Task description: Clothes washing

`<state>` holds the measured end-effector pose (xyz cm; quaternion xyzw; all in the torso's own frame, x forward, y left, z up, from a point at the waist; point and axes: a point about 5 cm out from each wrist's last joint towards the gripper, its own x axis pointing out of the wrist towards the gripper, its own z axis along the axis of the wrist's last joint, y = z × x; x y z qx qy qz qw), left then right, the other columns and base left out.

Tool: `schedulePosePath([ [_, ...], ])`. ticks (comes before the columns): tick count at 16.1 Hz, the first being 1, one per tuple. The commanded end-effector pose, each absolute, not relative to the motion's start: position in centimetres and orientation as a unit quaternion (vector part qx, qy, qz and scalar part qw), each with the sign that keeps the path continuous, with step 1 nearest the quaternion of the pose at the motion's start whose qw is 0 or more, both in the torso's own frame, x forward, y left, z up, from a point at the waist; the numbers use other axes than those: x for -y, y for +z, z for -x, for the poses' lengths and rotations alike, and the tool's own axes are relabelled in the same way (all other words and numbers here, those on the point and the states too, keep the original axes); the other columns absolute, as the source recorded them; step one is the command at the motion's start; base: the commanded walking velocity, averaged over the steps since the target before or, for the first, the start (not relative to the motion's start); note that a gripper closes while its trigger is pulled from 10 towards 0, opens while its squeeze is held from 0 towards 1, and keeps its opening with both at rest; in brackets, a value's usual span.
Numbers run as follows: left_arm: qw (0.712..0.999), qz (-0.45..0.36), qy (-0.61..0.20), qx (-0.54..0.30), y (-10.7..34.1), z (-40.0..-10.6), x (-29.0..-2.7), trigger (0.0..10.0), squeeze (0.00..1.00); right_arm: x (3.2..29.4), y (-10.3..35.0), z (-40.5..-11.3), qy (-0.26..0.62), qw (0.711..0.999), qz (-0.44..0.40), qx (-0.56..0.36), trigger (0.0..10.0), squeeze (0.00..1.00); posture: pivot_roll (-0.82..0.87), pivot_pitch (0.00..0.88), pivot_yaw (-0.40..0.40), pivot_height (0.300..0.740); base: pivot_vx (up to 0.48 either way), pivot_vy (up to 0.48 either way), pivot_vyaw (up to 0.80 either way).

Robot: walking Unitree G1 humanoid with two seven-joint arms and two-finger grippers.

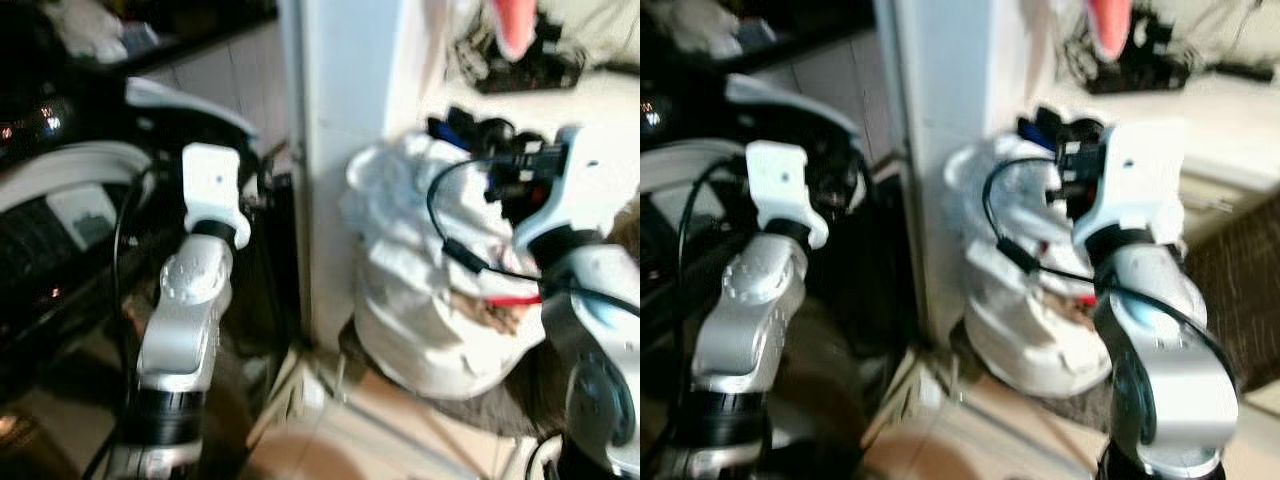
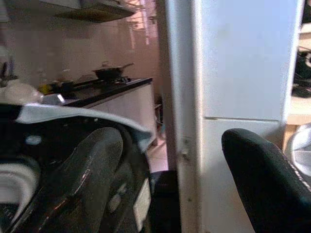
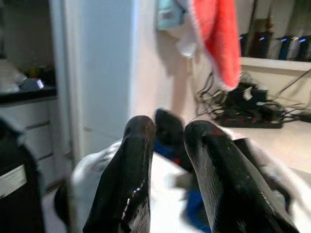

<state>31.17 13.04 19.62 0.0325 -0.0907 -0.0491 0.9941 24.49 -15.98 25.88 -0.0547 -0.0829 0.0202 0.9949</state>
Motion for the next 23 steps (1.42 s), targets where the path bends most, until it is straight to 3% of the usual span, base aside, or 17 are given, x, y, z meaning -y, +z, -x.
schedulePosePath([
  [1,0.994,-0.025,-0.058,0.090,19.7,-30.9,-12.5,10.0,0.00,16.5,25.3,-24.7,0.013,0.996,0.059,0.059,10.0,0.00,-0.12,0.000,0.023,0.740,0.000,0.000,0.00],
  [4,0.993,-0.065,-0.049,0.083,18.7,-30.4,-12.5,10.0,0.00,17.7,23.9,-25.3,-0.034,0.988,0.143,0.042,10.0,0.00,-0.12,0.000,0.019,0.740,0.000,0.000,0.00],
  [8,0.990,-0.082,-0.038,0.106,19.9,-30.7,-12.6,10.0,0.00,16.8,24.6,-25.6,0.021,0.996,0.072,0.042,10.0,0.00,-0.11,0.000,0.021,0.740,0.000,0.000,0.00],
  [12,0.989,-0.101,-0.041,0.095,20.0,-31.2,-12.5,10.0,0.00,16.7,24.9,-25.1,0.027,0.994,0.080,0.062,10.0,0.00,-0.12,0.000,0.047,0.740,0.000,0.000,0.00],
  [20,0.990,-0.060,-0.069,0.109,20.8,-31.4,-12.0,10.0,0.00,16.5,26.2,-24.5,0.020,0.991,0.077,0.104,10.0,0.00,-0.13,0.000,0.072,0.740,0.000,0.000,0.00],
  [22,0.991,-0.050,-0.068,0.105,20.7,-31.2,-12.3,10.0,0.00,16.8,26.2,-24.8,0.010,0.990,0.115,0.075,10.0,0.00,-0.14,0.000,0.073,0.740,0.000,0.000,0.00],
  [23,0.986,-0.052,-0.093,0.128,21.2,-31.1,-12.2,10.0,0.00,17.2,27.0,-25.2,0.023,0.990,0.118,0.080,10.0,0.34,-0.14,0.000,0.073,0.740,0.000,0.000,0.00],
])
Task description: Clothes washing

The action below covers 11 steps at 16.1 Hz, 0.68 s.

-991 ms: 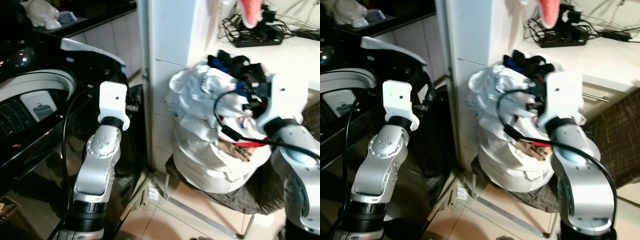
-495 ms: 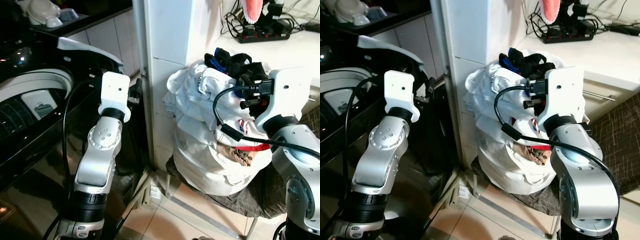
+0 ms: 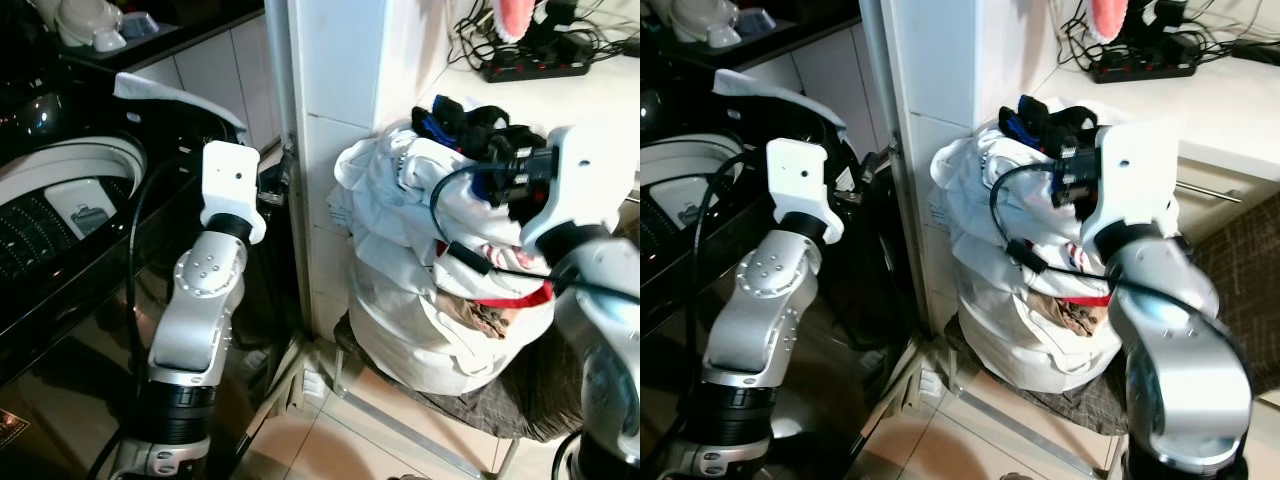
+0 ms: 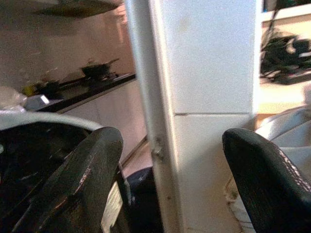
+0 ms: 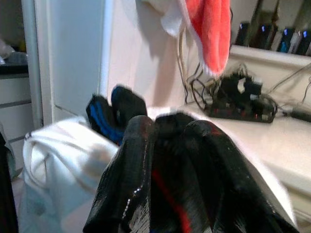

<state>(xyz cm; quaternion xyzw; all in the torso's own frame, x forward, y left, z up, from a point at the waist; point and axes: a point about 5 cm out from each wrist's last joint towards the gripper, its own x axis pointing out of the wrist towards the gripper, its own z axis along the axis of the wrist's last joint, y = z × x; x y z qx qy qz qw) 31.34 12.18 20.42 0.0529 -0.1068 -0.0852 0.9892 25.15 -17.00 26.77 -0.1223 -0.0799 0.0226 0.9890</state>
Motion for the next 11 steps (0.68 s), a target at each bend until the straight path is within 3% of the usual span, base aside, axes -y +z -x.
schedulePosePath([
  [1,0.983,-0.052,-0.107,0.138,21.4,-31.0,-12.1,10.0,0.00,17.6,27.4,-25.3,0.027,0.988,0.131,0.082,10.0,0.75,-0.13,0.000,0.071,0.740,0.000,0.000,0.00],
  [2,0.981,-0.047,-0.130,0.138,21.6,-31.0,-11.8,10.0,0.00,18.3,28.1,-25.7,0.038,0.986,0.135,0.086,10.0,1.00,-0.13,0.000,0.072,0.740,0.000,0.000,0.00],
  [6,0.978,-0.073,-0.142,0.133,21.8,-31.6,-12.4,10.0,0.00,21.1,29.2,-27.3,0.103,0.982,0.152,0.045,10.0,1.00,-0.14,0.000,0.076,0.740,0.000,0.000,0.00],
  [11,0.979,-0.174,0.049,0.089,20.8,-34.5,-17.6,10.0,0.00,22.7,30.0,-28.2,0.134,0.978,0.158,0.026,10.0,1.00,-0.08,0.000,0.036,0.740,0.000,0.000,0.00],
])
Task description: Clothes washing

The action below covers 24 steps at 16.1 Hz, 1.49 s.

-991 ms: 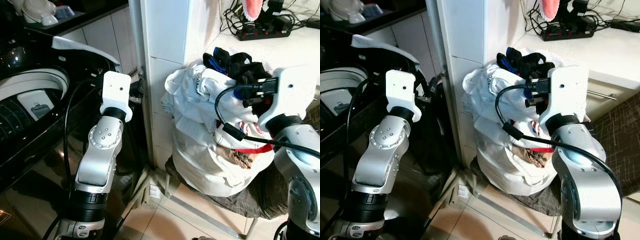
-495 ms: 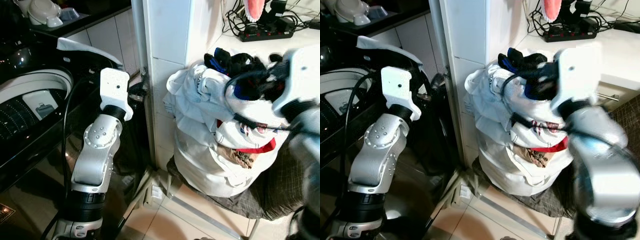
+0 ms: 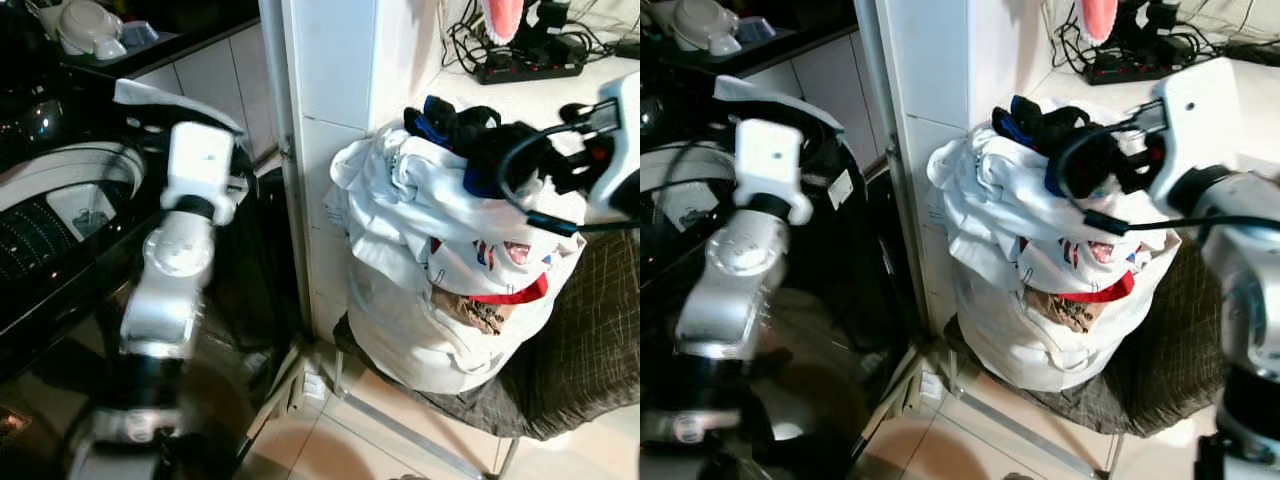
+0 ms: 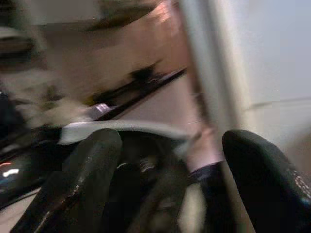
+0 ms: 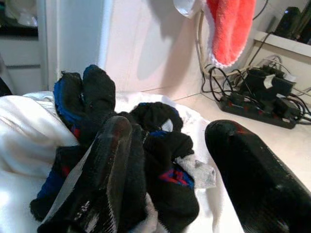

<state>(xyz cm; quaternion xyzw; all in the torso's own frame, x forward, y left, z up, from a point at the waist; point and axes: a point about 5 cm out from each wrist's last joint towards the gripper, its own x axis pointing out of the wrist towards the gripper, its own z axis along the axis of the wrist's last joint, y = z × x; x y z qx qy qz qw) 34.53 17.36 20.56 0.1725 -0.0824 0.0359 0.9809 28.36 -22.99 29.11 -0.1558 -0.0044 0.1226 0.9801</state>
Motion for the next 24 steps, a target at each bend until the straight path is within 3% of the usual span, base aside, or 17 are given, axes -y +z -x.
schedulePosePath([
  [1,0.975,-0.194,0.075,0.075,20.7,-35.7,-18.9,10.0,0.00,22.8,30.3,-28.4,0.144,0.976,0.160,0.029,10.0,1.00,-0.08,0.000,0.041,0.740,0.000,0.000,0.00],
  [8,0.968,-0.195,0.153,0.036,19.6,-37.9,-23.1,10.0,0.00,21.3,30.2,-28.0,0.170,0.974,0.141,0.053,10.0,1.00,-0.09,0.000,0.056,0.740,0.000,0.000,0.00],
  [10,0.983,-0.126,0.104,0.090,21.5,-38.0,-21.5,10.0,0.00,20.9,31.6,-27.4,0.121,0.975,0.145,0.121,10.0,1.00,-0.09,0.000,0.056,0.740,0.000,0.000,0.00],
  [11,0.984,-0.122,0.035,0.127,22.1,-37.2,-19.2,10.0,0.00,20.1,31.6,-26.9,0.090,0.975,0.148,0.137,10.0,0.00,-0.10,0.000,0.060,0.740,0.000,0.000,0.00],
  [12,0.983,-0.120,0.008,0.141,22.2,-36.8,-18.2,10.0,0.00,19.7,31.6,-26.6,0.082,0.976,0.146,0.142,10.0,0.00,-0.10,0.000,0.060,0.740,0.000,0.000,0.00],
  [13,0.978,-0.072,-0.062,0.185,22.6,-34.6,-15.0,10.0,0.00,18.4,31.5,-25.4,0.068,0.975,0.126,0.169,10.0,0.00,-0.11,0.000,0.065,0.740,0.000,0.000,0.00],
  [15,0.977,-0.029,-0.097,0.188,22.9,-33.5,-13.0,10.0,0.00,17.4,31.1,-24.7,0.075,0.979,0.086,0.168,10.0,0.00,-0.12,0.000,0.070,0.740,0.000,0.000,0.00],
  [18,0.979,-0.031,-0.107,0.173,22.0,-33.0,-12.0,10.0,0.00,17.9,29.5,-24.8,0.061,0.983,0.123,0.125,10.0,0.00,-0.14,0.000,0.082,0.740,0.000,0.000,0.00],
  [19,0.979,-0.032,-0.114,0.167,21.9,-32.6,-11.9,10.0,0.00,18.5,29.5,-25.1,0.049,0.985,0.126,0.110,10.0,1.00,-0.15,0.000,0.084,0.740,0.000,0.000,0.00],
  [21,0.980,-0.061,-0.127,0.140,21.4,-32.9,-12.1,10.0,0.00,21.7,29.0,-27.0,0.071,0.984,0.162,0.026,10.0,1.00,-0.16,0.000,0.093,0.740,0.000,0.000,0.00],
  [24,0.983,-0.061,-0.123,0.126,21.1,-33.2,-13.0,10.0,0.00,22.7,28.6,-28.4,0.154,0.977,0.148,-0.017,10.0,1.00,-0.15,0.000,0.092,0.740,0.000,0.000,0.00],
])
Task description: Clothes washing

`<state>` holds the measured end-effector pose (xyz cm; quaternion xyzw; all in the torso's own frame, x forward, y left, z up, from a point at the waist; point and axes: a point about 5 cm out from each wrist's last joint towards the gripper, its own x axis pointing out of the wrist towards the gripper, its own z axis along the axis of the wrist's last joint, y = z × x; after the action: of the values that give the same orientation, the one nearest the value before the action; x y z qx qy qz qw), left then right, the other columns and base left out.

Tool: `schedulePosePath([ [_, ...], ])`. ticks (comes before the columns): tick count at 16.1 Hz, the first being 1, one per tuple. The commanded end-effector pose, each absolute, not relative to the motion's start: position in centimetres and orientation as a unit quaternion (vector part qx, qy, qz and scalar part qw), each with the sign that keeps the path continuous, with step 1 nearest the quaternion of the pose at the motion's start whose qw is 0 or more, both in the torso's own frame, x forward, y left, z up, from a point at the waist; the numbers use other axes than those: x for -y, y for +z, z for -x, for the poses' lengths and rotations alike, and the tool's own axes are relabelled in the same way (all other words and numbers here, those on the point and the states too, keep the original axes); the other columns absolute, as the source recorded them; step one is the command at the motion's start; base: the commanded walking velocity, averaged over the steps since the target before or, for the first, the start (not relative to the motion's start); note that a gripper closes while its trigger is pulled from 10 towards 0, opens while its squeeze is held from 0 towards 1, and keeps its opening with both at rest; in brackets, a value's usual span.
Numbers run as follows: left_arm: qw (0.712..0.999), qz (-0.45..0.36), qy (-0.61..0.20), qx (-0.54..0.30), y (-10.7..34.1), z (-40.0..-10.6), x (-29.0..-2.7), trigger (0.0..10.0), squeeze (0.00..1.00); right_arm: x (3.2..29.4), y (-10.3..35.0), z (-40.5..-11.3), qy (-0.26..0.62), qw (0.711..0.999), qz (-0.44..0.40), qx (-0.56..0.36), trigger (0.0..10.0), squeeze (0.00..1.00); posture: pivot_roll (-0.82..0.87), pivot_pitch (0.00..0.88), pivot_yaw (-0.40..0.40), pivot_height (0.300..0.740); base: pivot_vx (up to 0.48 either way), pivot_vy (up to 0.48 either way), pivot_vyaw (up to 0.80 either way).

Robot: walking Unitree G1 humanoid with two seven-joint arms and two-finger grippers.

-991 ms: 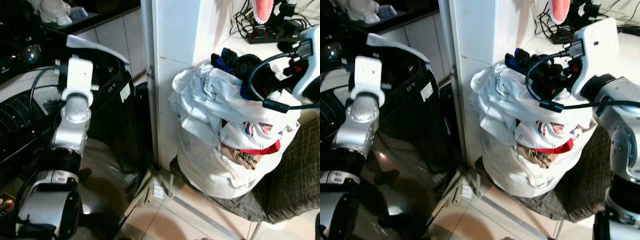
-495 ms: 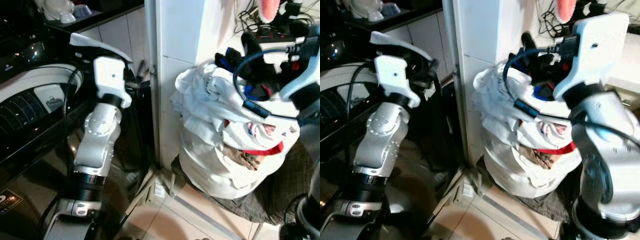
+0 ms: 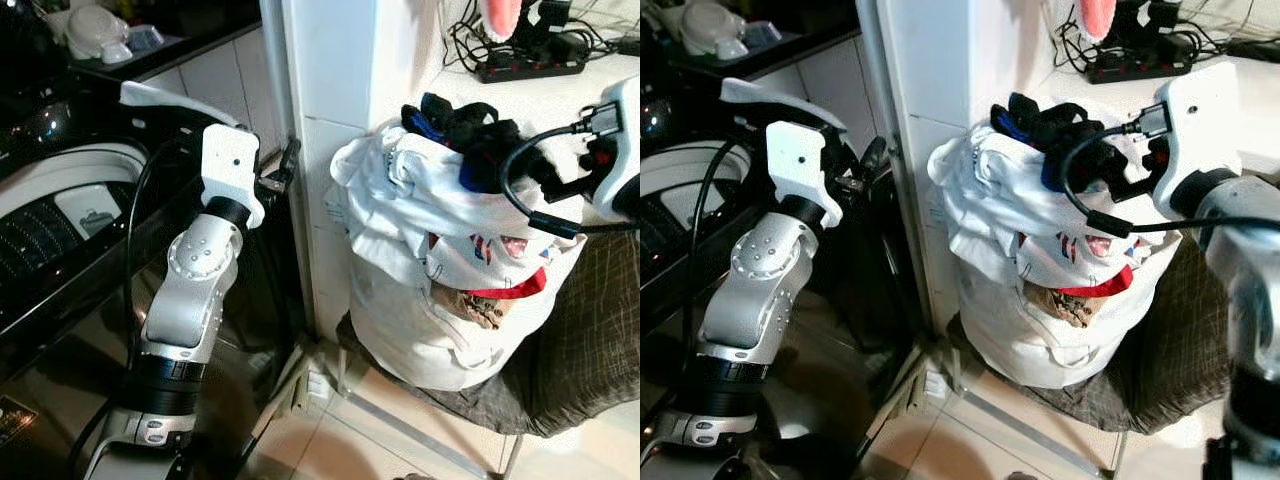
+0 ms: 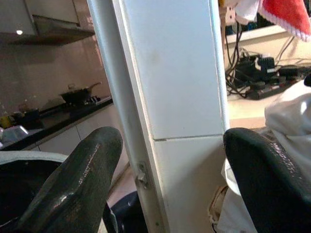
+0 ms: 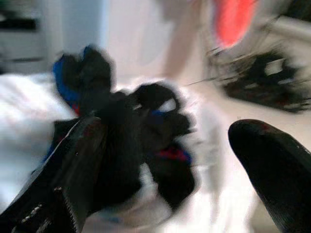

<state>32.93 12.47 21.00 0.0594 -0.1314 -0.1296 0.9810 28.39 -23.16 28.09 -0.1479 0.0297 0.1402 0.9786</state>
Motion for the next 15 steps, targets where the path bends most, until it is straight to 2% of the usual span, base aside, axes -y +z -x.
schedulePosePath([
  [1,0.982,-0.068,-0.123,0.125,21.1,-33.2,-13.3,10.0,0.00,22.5,28.5,-28.7,0.207,0.968,0.139,-0.027,10.0,1.00,-0.15,0.000,0.090,0.740,0.000,0.000,0.00],
  [2,0.981,-0.075,-0.129,0.125,21.1,-33.0,-13.5,10.0,0.00,22.3,28.7,-28.8,0.256,0.955,0.146,-0.025,10.0,1.00,-0.14,0.000,0.084,0.740,0.000,0.000,0.00],
  [5,0.979,-0.080,-0.136,0.126,21.1,-32.7,-13.9,10.0,0.00,22.9,29.7,-30.0,0.268,0.951,0.150,-0.016,10.0,1.00,-0.13,0.000,0.068,0.740,0.000,0.000,0.00],
  [6,0.980,-0.079,-0.135,0.126,21.1,-32.7,-14.0,10.0,0.00,23.0,29.7,-30.3,0.267,0.951,0.155,-0.020,10.0,0.84,-0.12,0.000,0.061,0.740,0.000,0.000,0.00],
  [7,0.980,-0.079,-0.135,0.123,21.0,-32.6,-14.1,10.0,0.00,23.2,29.6,-30.7,0.266,0.950,0.159,-0.029,10.0,0.07,-0.11,0.000,0.055,0.740,0.000,0.000,0.00],
  [8,0.980,-0.080,-0.136,0.122,21.0,-32.5,-14.1,10.0,0.00,23.4,29.2,-31.0,0.262,0.950,0.161,-0.050,10.0,0.00,-0.11,0.000,0.050,0.740,0.000,0.000,0.00],
  [13,0.975,-0.091,-0.161,0.120,21.0,-31.9,-14.1,10.0,0.00,24.4,28.5,-31.8,0.275,0.948,0.096,-0.124,10.0,0.00,-0.09,0.000,0.018,0.740,0.000,0.000,0.00],
  [14,0.974,-0.093,-0.170,0.120,21.1,-31.7,-14.2,10.0,0.00,24.5,28.7,-32.1,0.281,0.947,0.080,-0.130,9.4,0.00,-0.08,0.000,0.008,0.740,0.000,0.000,0.00],
  [15,0.969,-0.090,-0.199,0.118,21.2,-31.3,-14.2,10.0,0.00,24.7,28.8,-32.3,0.281,0.947,0.070,-0.138,2.7,0.00,-0.07,0.000,-0.004,0.740,0.000,0.000,0.00],
])
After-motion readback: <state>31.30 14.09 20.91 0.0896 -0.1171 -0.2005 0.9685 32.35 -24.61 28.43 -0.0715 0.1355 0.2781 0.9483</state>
